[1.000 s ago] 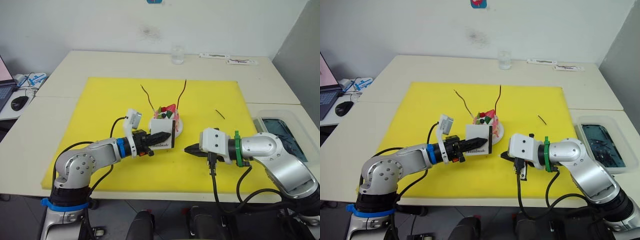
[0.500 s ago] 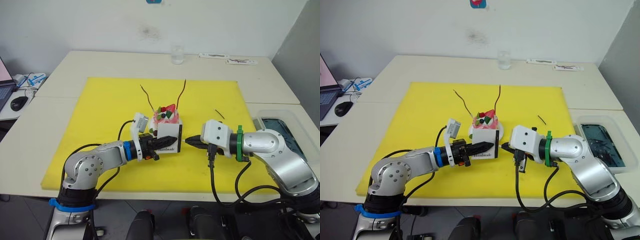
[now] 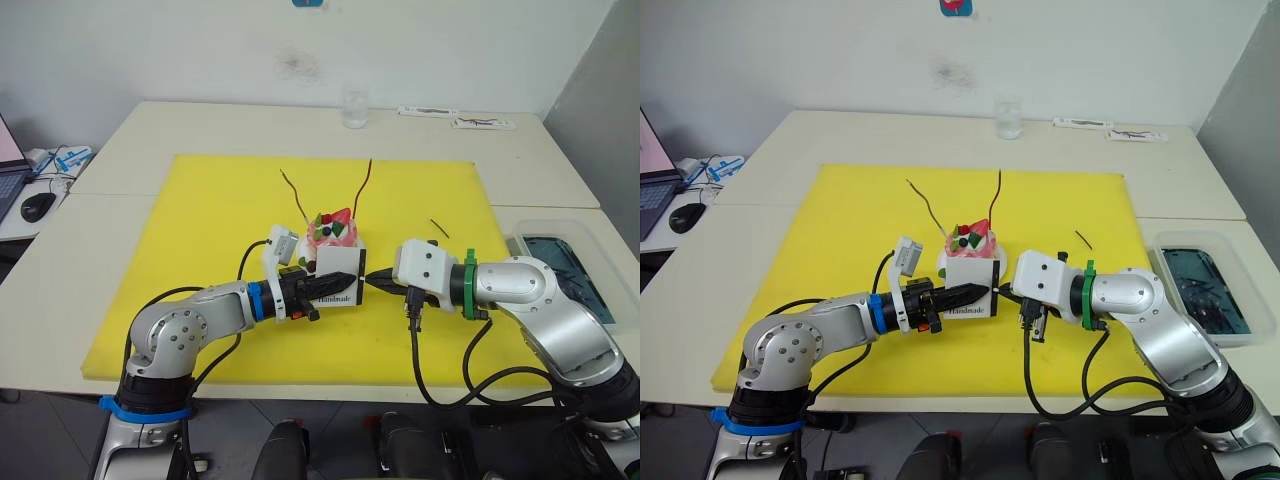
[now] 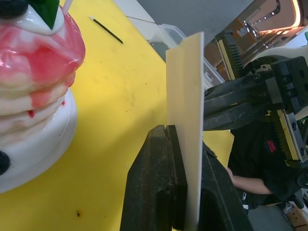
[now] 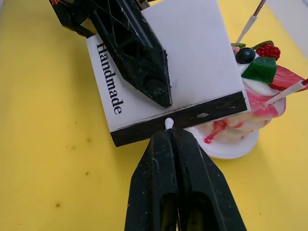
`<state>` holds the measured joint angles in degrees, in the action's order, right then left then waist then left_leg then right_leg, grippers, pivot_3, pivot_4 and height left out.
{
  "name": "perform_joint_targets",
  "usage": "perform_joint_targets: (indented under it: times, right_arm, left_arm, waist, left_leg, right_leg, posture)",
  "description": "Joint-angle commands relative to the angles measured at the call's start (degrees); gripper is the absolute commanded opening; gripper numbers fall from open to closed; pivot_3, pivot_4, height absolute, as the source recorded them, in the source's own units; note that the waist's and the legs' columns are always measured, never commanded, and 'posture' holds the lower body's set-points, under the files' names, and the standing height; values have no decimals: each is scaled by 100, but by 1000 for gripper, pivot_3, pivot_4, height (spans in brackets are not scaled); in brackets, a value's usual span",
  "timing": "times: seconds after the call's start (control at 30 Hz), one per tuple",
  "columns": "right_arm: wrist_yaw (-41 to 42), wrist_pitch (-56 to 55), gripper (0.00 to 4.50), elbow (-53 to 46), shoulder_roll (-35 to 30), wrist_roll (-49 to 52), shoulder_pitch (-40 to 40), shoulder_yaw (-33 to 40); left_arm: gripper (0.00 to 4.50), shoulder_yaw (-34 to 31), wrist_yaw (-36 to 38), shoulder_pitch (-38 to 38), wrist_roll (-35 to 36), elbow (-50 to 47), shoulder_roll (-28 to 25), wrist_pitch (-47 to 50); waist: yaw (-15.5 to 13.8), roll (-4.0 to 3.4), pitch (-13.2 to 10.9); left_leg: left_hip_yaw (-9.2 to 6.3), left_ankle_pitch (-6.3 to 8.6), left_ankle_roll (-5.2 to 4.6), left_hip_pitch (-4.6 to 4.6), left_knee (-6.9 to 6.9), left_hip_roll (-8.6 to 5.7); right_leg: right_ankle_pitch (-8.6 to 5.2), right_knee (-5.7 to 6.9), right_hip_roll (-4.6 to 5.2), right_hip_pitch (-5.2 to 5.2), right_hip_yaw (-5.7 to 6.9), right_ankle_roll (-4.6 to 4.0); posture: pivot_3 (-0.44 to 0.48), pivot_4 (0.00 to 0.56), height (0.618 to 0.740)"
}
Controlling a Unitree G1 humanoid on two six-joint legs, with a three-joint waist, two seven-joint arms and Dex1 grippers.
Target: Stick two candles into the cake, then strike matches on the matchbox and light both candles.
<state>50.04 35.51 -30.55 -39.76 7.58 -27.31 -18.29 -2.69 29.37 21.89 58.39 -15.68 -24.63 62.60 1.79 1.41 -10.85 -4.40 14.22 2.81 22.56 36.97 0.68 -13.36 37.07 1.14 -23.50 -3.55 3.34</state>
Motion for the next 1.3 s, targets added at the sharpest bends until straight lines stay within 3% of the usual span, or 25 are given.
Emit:
perform_joint_targets:
  times: [0.03,0.4,0.53,0.67,0.87,1.3]
  right_arm:
    - [41,-159,41,18,-33,-102,-70,-49]
    - [241,-400,41,88,-52,-365,59,-488]
    - [618,-605,41,-120,-371,-471,401,-798]
    - [883,-328,41,-675,-671,-11,658,-393]
    - [759,195,41,-699,-530,458,388,156]
    - [541,346,41,-630,-456,632,262,279]
  left_arm:
    - [0,-72,59,94,145,-200,28,21]
    - [0,-180,-126,238,333,-279,269,96]
    - [0,-595,-383,607,626,-100,366,156]
    - [0,-1199,-533,961,1266,77,-65,452]
    - [0,-1106,-390,396,1584,-394,-614,750]
    - [0,-775,-360,140,1213,-507,-659,445]
  waist:
    - [0,0,0]
    - [0,0,0]
    - [-34,2,-1]
    - [23,2,-2]
    - [101,2,-2]
    - [-8,2,-2]
  left_leg:
    - [0,0,0,0,0,0]
    - [0,0,0,-1,0,0]
    - [-4,0,0,3,2,0]
    - [-10,0,0,16,5,-1]
    - [-7,0,0,-12,0,1]
    - [-5,0,0,-4,-2,0]
  right_leg:
    - [0,0,0,0,0,0]
    - [0,1,0,0,1,0]
    - [0,-1,0,1,6,0]
    - [0,-1,3,-6,12,1]
    - [0,9,-2,6,4,0]
    - [-2,1,0,3,5,-3]
  posture:
    - [0,150,740]
    - [0,150,740]
    - [0,150,740]
    - [0,150,740]
    - [0,150,740]
    - [0,150,740]
